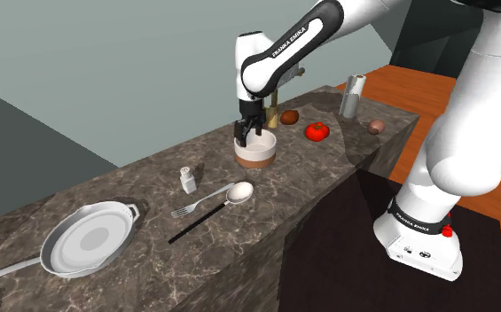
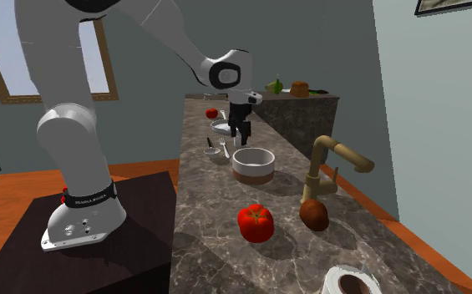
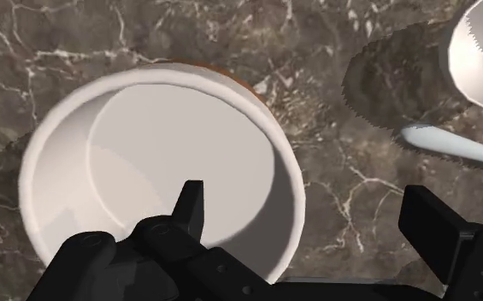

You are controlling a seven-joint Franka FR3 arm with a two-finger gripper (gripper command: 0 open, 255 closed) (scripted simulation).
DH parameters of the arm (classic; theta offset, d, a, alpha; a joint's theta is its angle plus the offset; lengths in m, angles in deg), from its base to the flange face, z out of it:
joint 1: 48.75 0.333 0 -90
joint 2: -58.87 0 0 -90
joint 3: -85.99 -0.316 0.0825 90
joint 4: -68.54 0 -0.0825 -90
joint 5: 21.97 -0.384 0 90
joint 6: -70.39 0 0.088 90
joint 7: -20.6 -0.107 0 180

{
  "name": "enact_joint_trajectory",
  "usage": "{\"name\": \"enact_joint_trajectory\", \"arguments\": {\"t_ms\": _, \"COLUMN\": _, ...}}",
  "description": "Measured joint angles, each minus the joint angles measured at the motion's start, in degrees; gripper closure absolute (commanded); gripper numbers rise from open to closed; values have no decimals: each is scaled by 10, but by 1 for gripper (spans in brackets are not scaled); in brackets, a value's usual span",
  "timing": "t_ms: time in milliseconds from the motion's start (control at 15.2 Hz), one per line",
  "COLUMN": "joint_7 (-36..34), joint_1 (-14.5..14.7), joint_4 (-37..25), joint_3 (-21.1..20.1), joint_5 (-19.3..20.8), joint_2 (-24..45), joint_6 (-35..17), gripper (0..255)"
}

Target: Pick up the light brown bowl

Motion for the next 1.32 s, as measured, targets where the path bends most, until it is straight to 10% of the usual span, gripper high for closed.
{"name": "enact_joint_trajectory", "arguments": {"t_ms": 726, "joint_7": -11, "joint_1": 5, "joint_4": -35, "joint_3": -2, "joint_5": 6, "joint_2": 113, "joint_6": -84, "gripper": 0}}
{"name": "enact_joint_trajectory", "arguments": {"t_ms": 792, "joint_7": -11, "joint_1": 5, "joint_4": -35, "joint_3": -1, "joint_5": 6, "joint_2": 116, "joint_6": -86, "gripper": 255}}
{"name": "enact_joint_trajectory", "arguments": {"t_ms": 1320, "joint_7": -10, "joint_1": 5, "joint_4": -35, "joint_3": -2, "joint_5": 6, "joint_2": 117, "joint_6": -90, "gripper": 255}}
